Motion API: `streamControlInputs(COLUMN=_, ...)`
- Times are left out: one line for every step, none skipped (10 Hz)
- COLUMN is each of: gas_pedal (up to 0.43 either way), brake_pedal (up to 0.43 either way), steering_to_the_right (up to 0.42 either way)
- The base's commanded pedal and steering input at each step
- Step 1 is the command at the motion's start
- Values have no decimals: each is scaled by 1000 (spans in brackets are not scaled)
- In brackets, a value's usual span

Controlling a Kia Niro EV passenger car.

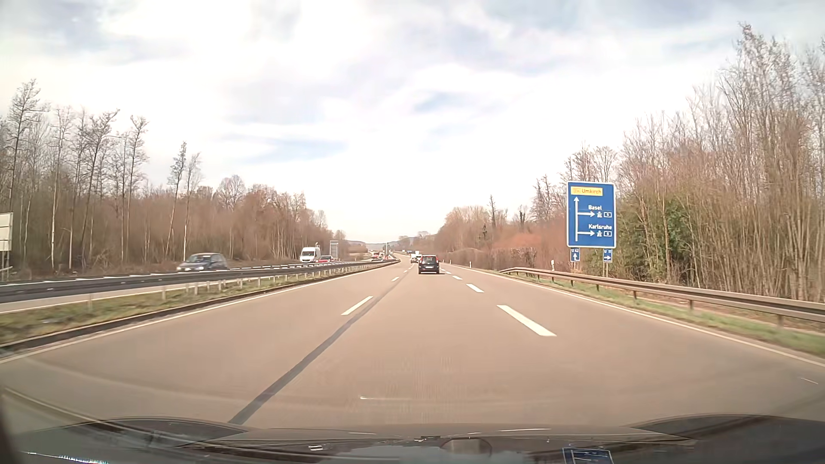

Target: Follow the waypoints while adhering to traffic rules and regulations

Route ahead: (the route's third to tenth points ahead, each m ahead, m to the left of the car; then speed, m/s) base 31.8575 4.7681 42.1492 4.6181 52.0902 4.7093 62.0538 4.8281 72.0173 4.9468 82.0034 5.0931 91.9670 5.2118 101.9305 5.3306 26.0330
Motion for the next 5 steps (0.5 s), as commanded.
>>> streamControlInputs(gas_pedal=177, brake_pedal=0, steering_to_the_right=1)
streamControlInputs(gas_pedal=177, brake_pedal=0, steering_to_the_right=1)
streamControlInputs(gas_pedal=177, brake_pedal=0, steering_to_the_right=1)
streamControlInputs(gas_pedal=177, brake_pedal=0, steering_to_the_right=1)
streamControlInputs(gas_pedal=177, brake_pedal=0, steering_to_the_right=1)
